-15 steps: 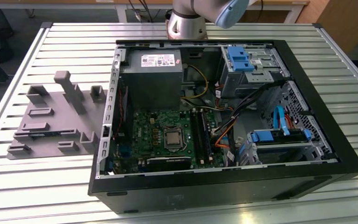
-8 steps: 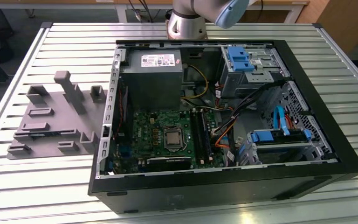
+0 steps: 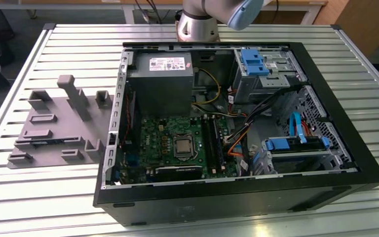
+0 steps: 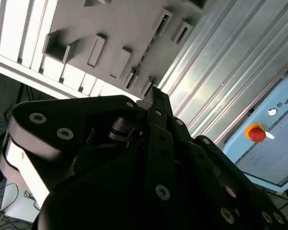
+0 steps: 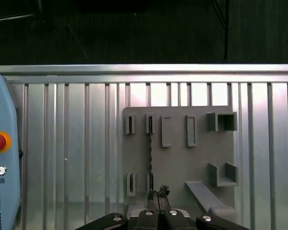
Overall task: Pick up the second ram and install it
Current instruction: 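Pick up the second ram and move it above second insertion slot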
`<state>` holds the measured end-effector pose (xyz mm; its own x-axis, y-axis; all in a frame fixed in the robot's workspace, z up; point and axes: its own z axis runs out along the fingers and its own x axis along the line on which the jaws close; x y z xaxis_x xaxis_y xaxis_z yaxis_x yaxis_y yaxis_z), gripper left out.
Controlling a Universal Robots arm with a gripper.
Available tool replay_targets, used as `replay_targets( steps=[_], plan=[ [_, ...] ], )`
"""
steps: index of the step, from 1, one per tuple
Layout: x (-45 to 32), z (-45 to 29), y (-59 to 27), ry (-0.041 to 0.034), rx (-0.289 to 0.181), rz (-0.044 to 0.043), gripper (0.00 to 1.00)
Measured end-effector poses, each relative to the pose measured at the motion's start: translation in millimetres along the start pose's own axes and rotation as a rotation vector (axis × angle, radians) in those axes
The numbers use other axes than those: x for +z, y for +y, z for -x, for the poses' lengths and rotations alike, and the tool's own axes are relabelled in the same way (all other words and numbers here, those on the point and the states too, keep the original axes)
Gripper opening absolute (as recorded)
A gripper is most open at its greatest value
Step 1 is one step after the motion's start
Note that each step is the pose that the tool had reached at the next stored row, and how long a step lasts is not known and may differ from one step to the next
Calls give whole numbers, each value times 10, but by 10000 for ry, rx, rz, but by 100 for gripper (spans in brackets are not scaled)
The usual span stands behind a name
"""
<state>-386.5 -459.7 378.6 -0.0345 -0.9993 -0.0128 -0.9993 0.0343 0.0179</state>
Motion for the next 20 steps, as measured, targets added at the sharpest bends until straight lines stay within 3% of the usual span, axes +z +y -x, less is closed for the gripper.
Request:
replay_targets(
  steps=[6, 12, 15, 20],
  plan=[
    [103, 11, 8, 5, 821, -12, 11],
    [110, 11, 9, 8, 871, -15, 11],
    [122, 11, 11, 4, 877, -25, 29],
    [190, 8, 47, -4, 883, -26, 36]
  ],
)
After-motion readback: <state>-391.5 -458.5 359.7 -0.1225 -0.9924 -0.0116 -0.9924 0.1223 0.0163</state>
